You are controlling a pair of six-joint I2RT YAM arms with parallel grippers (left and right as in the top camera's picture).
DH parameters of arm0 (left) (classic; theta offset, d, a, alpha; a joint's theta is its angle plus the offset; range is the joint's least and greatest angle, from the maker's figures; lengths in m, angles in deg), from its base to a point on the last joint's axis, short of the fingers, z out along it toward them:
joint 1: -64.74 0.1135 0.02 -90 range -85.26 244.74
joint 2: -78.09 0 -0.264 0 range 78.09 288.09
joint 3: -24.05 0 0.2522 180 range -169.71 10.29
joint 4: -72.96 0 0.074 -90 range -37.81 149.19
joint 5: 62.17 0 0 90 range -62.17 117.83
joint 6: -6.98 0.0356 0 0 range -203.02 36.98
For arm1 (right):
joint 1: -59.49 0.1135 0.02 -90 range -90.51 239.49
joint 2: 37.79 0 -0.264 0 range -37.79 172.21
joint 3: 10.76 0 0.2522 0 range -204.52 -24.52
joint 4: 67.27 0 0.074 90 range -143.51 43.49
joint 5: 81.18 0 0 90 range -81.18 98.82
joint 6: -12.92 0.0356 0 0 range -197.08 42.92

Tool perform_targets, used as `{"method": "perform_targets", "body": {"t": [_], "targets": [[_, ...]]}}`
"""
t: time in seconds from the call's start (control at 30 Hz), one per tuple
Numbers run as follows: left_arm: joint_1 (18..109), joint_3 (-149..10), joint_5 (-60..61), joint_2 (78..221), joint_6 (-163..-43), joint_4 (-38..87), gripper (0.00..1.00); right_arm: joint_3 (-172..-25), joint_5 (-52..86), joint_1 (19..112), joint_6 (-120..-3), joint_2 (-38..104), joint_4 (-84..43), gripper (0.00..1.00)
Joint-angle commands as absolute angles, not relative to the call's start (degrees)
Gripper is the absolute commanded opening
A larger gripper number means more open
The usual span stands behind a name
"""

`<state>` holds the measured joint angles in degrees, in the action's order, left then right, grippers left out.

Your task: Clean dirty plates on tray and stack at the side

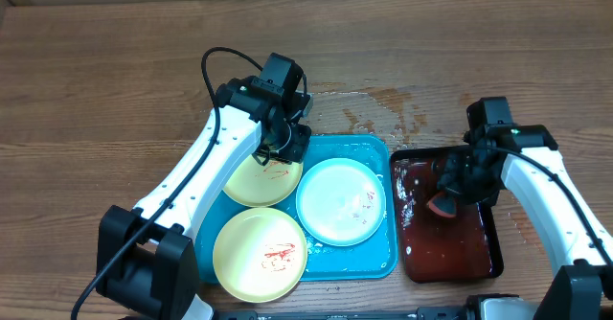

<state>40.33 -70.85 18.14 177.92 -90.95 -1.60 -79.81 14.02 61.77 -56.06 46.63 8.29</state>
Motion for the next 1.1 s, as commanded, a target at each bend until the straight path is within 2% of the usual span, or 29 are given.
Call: {"method": "perform_targets", "body": {"t": [0.0, 0.17, 0.23, 0.4, 0.5, 0.53, 0.63, 0.9, 0.93, 0.97, 1.0, 1.07], "targets": [[39.94, -71.82, 17.26, 178.27, -90.66, -1.19, 0.07, -75.57, 15.15, 61.99, -55.04, 46.81, 5.32, 0.04], [39.94, -71.82, 17.26, 178.27, -90.66, -0.99, 0.07, -67.51, 18.43, 61.99, -54.36, 48.21, -4.27, 0.04], [39.94, -71.82, 17.26, 178.27, -90.66, -0.99, 0.1, -65.39, 19.37, 61.99, -54.34, 48.27, -6.68, 0.04], [39.94, -71.82, 17.26, 178.27, -90.68, -1.01, 0.16, -65.5, 19.41, 61.99, -54.31, 48.29, -6.74, 0.04], [39.94, -71.82, 17.22, 178.29, -90.71, -1.01, 0.15, -65.54, 19.5, 61.99, -54.84, 48.34, -6.83, 0.04], [39.94, -71.82, 16.98, 178.29, -90.73, -1.19, 0.06, -65.91, 19.74, 61.99, -55.69, 48.32, -6.68, 0.04], [39.94, -71.82, 15.03, 178.29, -90.57, -1.58, 0.04, -69.52, 20.22, 61.99, -58.36, 48.23, -3.95, 0.04], [39.94, -71.82, 12.76, 178.27, -81.24, -1.67, 0.04, -88.64, 17.91, 61.99, -60.37, 46.41, 11.94, 0.04], [39.94, -71.68, 12.76, 178.27, -81.24, -2.28, 0.07, -91.37, 17.91, 61.99, -60.54, 46.17, 14.15, 0.04], [39.94, -71.33, 12.76, 178.27, -81.2, -2.69, 0.15, -93.49, 17.91, 61.99, -60.94, 45.89, 15.81, 0.04], [39.94, -70.92, 12.5, 178.27, -80.43, -3.17, 0.16, -95.44, 17.86, 61.99, -61.11, 45.56, 17.32, 0.04], [39.9, -69.41, 11.25, 178.27, -78.73, -3.17, 0.04, -98.83, 17.91, 61.99, -61.29, 44.95, 19.86, 0.04]]}}
